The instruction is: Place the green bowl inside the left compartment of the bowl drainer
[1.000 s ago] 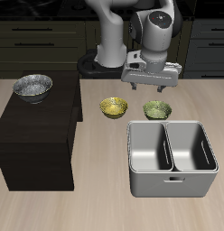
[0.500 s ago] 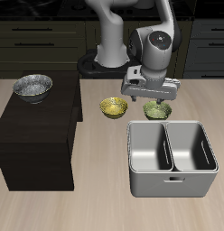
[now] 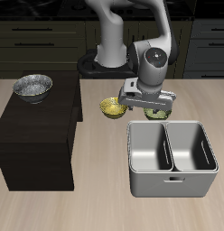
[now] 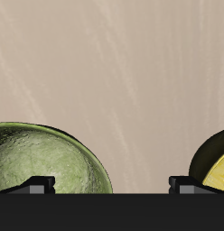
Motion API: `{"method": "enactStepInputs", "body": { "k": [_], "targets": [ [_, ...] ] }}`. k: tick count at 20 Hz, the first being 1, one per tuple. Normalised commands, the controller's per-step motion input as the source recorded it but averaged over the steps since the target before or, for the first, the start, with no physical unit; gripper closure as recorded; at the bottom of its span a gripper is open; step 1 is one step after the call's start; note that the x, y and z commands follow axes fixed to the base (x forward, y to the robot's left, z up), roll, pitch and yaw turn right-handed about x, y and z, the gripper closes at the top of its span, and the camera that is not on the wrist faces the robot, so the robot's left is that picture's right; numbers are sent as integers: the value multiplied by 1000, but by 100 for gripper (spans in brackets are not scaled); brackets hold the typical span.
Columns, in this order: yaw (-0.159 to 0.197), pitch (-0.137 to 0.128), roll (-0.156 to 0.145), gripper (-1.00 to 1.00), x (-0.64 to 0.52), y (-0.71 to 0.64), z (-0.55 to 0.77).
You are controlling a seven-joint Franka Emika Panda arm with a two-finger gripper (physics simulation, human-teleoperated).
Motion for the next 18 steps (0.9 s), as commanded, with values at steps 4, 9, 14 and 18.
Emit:
{"method": "enactStepInputs", "body": {
  "k": [4, 9, 14, 18],
  "targets": [
    [-39, 66, 91, -100, -98, 88, -343],
    [-16, 34, 82, 100, -155, 140, -233],
    [4, 4, -1, 100, -8, 13, -4],
    [5, -17, -12, 100, -28, -42, 82]
  ]
}}
